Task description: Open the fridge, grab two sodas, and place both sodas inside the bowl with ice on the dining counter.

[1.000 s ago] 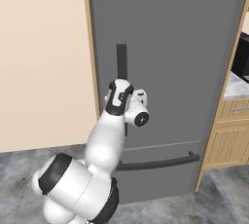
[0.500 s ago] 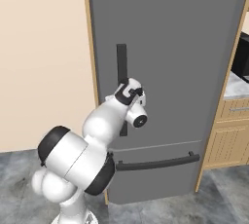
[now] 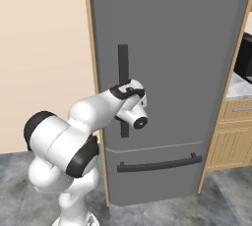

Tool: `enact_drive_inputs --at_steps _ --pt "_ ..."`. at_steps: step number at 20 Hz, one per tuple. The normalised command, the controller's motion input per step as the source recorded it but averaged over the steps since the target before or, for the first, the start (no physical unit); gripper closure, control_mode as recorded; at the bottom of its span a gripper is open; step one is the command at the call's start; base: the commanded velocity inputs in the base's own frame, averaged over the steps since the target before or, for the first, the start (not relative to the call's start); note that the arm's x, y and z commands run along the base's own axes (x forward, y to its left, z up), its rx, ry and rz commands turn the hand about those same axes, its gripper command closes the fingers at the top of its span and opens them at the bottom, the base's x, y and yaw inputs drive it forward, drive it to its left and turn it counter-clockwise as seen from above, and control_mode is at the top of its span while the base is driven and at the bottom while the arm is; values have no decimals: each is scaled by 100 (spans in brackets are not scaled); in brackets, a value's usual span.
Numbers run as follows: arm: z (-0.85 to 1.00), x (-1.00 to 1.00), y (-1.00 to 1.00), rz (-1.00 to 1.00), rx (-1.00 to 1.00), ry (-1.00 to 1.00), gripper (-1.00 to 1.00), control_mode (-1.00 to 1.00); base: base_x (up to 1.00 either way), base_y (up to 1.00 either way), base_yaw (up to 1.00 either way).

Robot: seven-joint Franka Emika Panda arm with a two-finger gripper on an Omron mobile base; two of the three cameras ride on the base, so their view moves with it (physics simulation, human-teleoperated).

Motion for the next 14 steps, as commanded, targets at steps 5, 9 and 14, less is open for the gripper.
enact_drive_inputs --at_steps 5,9,14 --pt "1 -20 -15 -10 -2 0 100 -100 0 0 0" --pt "28 -64 -47 -15 -5 0 100 -100 0 0 0" --pt "33 -64 -64 -17 -5 0 100 -100 0 0 0"
